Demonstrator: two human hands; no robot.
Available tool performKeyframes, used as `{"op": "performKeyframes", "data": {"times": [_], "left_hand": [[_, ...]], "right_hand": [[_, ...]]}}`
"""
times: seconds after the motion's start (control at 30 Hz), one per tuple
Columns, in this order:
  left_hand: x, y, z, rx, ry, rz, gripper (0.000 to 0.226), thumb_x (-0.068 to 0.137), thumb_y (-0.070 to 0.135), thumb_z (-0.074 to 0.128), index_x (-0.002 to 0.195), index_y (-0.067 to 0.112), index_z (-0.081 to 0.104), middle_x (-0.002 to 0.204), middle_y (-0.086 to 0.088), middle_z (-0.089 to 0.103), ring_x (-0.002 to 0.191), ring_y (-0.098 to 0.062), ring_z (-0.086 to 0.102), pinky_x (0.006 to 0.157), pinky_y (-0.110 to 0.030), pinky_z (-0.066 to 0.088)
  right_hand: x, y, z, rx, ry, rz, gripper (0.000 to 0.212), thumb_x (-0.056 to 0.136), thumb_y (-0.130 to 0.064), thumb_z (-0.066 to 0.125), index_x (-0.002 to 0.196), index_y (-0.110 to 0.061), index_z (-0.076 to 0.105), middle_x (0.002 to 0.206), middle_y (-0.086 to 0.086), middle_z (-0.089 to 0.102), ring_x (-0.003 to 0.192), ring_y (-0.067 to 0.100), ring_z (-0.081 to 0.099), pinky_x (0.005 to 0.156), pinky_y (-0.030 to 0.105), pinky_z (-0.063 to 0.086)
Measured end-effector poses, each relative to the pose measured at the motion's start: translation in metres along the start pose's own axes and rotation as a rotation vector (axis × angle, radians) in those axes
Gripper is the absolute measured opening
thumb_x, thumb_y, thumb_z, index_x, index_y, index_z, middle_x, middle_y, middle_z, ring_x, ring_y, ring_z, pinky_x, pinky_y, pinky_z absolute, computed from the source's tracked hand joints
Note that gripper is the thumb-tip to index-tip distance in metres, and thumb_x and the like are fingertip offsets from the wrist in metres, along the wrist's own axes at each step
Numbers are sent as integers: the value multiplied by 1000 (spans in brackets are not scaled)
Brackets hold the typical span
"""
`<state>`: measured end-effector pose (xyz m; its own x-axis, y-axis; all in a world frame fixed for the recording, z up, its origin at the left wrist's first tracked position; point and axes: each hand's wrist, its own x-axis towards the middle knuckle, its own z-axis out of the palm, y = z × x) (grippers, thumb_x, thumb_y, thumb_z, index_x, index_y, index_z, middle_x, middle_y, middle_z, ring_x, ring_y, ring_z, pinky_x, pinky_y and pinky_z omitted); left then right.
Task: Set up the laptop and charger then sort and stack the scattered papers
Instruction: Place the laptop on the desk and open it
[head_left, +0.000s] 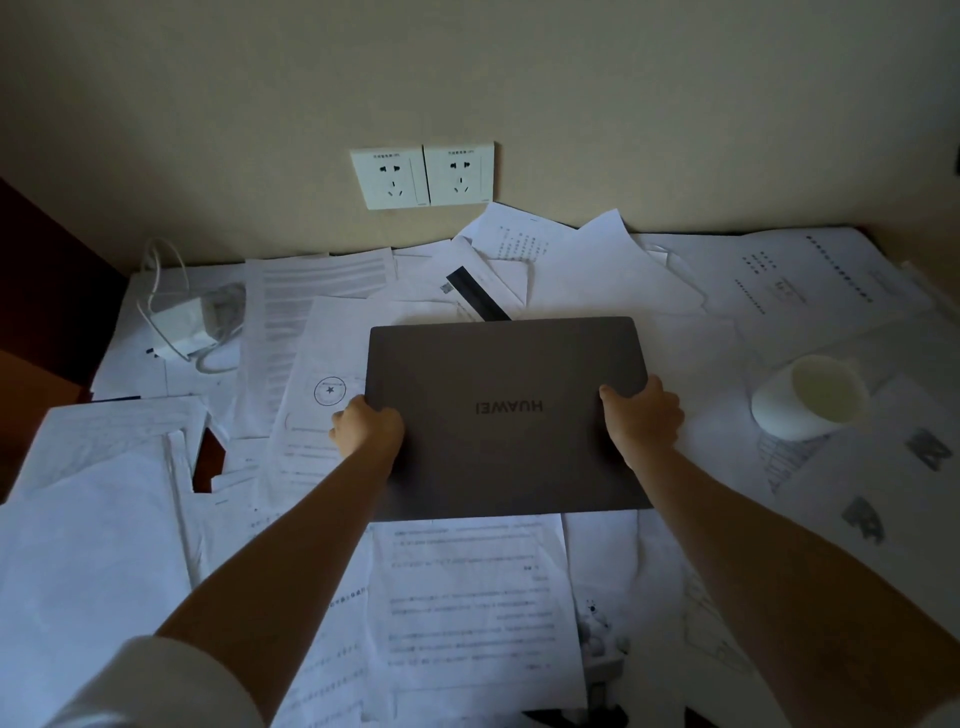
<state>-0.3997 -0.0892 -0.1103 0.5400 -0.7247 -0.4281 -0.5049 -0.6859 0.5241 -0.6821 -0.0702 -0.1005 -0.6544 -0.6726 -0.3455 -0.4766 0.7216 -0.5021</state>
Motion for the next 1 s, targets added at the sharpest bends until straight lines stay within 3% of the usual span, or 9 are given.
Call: {"op": "performKeyframes", "data": {"times": [0.23, 0.33, 0.47, 0.57, 0.63, 0.73, 0.8, 0.93, 1.0], "left_hand": [[2, -6, 1, -37, 40, 51, 32, 80, 7, 42, 106, 7, 62, 107, -19, 61, 101, -39, 54, 87, -48, 50], [-3, -9, -5, -109, 34, 67, 30, 81, -2, 41, 96, 6, 65, 91, -13, 64, 85, -34, 57, 74, -36, 50], [-23, -19, -21, -159, 33, 144, 30, 78, -7, 40, 87, 5, 65, 83, -12, 63, 84, -35, 58, 67, -30, 41], [-40, -32, -26, -212, 36, 121, 31, 91, 4, 43, 113, 9, 65, 109, -12, 65, 106, -35, 58, 86, -37, 47], [-51, -42, -26, -260, 19, 102, 35, 96, 12, 44, 128, 13, 58, 123, -10, 61, 114, -31, 55, 99, -42, 46], [-67, -57, -28, -292, -19, 176, 31, 97, 14, 45, 125, 11, 58, 117, -4, 62, 107, -24, 57, 90, -34, 47], [-76, -64, -31, -354, -47, 193, 31, 97, 11, 46, 127, 9, 56, 111, 2, 57, 105, -19, 54, 84, -27, 40], [-80, -79, -35, -436, -177, 229, 49, 93, 10, 58, 140, 13, 44, 131, 2, 54, 120, -17, 53, 90, -25, 41], [-77, -87, -36, -424, -246, 271, 60, 86, 13, 69, 139, 18, 43, 122, 14, 54, 110, -9, 54, 91, -24, 44]], "right_hand": [[2, 4, 2, -49, 4, -63, 68, 88, -41, 60, 141, -8, 35, 137, 20, 42, 125, 38, 39, 100, 50, 39], [-5, 3, 1, -197, -13, -138, 72, 89, -43, 58, 144, -9, 26, 139, 19, 36, 127, 37, 35, 98, 49, 37], [-37, 6, 11, -380, 70, -641, 63, 86, -47, 59, 136, -13, 39, 134, 15, 43, 123, 31, 42, 99, 42, 42], [-72, 12, 26, -458, -177, -981, 68, 86, -55, 55, 138, -14, 38, 137, 10, 43, 126, 26, 43, 105, 38, 39], [-89, 17, 32, -582, -317, -1090, 77, 87, -59, 50, 145, -13, 29, 153, 10, 24, 140, 29, 26, 114, 41, 26], [-98, 17, 31, -692, -393, -1146, 83, 88, -56, 52, 150, -12, 19, 159, 8, 8, 146, 27, 9, 117, 39, 15], [-98, 12, 27, -751, -401, -1200, 79, 89, -50, 55, 149, -12, 21, 158, 8, 12, 145, 25, 13, 116, 38, 17], [-101, 0, 24, -812, -315, -1449, 61, 87, -38, 61, 139, -14, 41, 148, 6, 35, 135, 24, 34, 110, 38, 28], [-105, -6, 26, -864, -288, -1541, 54, 82, -31, 66, 131, -14, 50, 141, 6, 44, 130, 24, 42, 106, 38, 35]]}}
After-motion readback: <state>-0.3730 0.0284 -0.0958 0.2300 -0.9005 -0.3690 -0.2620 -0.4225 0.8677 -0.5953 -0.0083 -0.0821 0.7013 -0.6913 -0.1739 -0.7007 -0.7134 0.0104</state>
